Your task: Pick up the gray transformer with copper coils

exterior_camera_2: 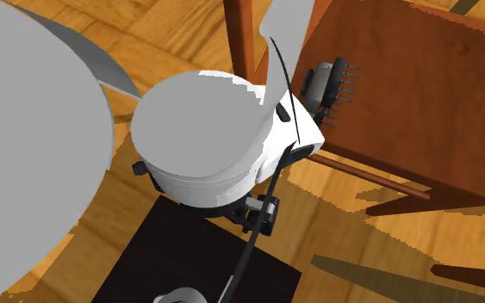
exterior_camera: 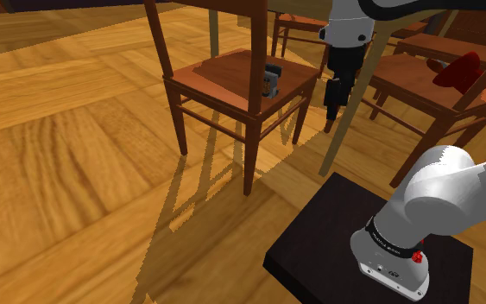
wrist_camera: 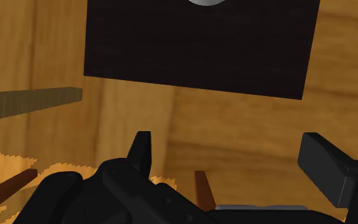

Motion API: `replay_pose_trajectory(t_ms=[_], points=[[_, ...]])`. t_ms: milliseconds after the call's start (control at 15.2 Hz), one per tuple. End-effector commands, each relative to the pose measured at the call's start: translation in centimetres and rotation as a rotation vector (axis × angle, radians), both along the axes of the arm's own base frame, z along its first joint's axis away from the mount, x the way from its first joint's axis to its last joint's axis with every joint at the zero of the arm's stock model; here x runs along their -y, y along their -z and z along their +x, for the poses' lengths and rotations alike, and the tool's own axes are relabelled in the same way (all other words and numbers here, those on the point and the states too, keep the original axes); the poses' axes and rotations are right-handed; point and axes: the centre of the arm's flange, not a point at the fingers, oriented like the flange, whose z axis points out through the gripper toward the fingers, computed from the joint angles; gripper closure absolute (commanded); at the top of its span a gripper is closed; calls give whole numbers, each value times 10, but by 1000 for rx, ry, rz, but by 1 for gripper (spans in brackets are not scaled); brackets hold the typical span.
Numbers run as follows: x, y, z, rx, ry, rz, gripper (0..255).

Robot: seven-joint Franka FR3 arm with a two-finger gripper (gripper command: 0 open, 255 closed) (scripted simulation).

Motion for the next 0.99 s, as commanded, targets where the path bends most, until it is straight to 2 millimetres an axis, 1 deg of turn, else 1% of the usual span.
replay_pose_trajectory(t_ms=[0, 924], points=[[0, 0, 0, 0, 0, 0, 0], [58, -39, 156, 105, 0, 12, 0]])
